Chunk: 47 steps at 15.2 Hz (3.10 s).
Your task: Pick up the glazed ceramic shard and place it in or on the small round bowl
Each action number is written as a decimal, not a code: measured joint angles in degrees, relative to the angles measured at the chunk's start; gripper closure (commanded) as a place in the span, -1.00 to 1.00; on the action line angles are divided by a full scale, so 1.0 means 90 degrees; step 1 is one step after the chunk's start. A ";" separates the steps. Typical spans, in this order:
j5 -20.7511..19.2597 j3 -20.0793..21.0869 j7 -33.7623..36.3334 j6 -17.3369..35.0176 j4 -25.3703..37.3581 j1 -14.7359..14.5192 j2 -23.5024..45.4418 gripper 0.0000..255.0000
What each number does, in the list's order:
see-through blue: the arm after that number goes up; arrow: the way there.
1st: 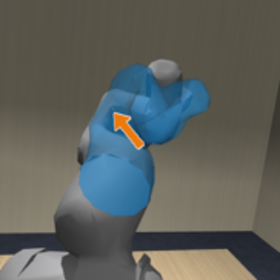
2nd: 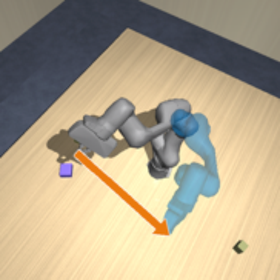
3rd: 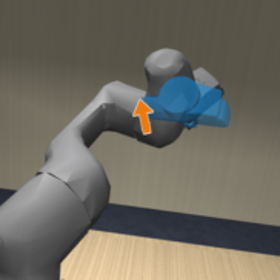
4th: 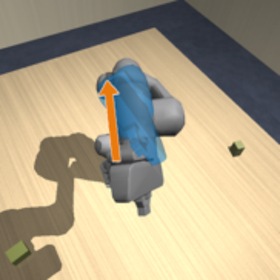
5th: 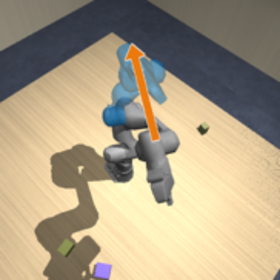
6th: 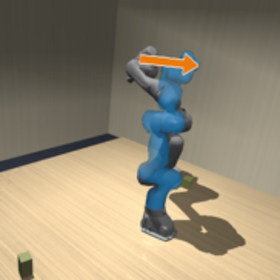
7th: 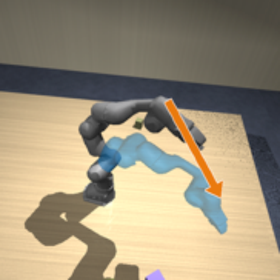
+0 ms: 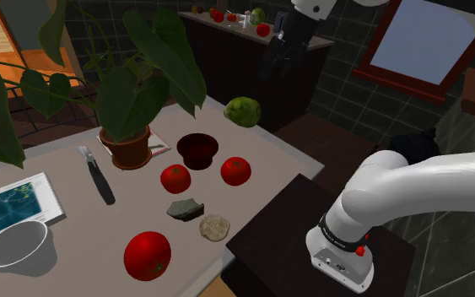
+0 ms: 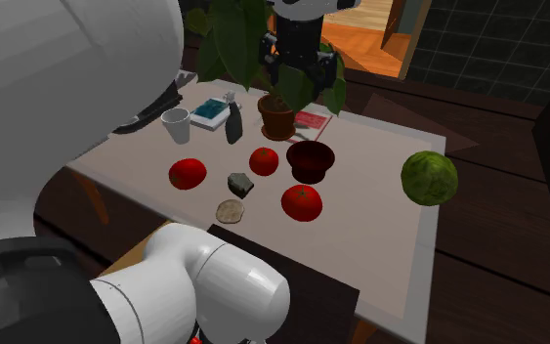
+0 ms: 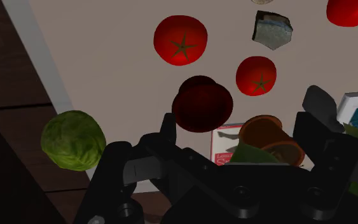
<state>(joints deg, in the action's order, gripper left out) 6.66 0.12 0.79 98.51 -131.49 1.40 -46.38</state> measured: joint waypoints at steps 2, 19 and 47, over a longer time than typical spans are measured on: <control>0.0009 0.0027 -0.0019 0.0082 -0.0019 -0.0025 0.0079 -1.00; 0.0158 0.0963 -0.0598 0.2745 -0.0818 -0.0795 0.2492 -1.00; -0.1969 0.1723 -0.0096 0.5462 0.1149 -0.2139 0.8097 -1.00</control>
<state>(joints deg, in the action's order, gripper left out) -11.06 15.63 -0.08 147.67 -121.14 -17.85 26.49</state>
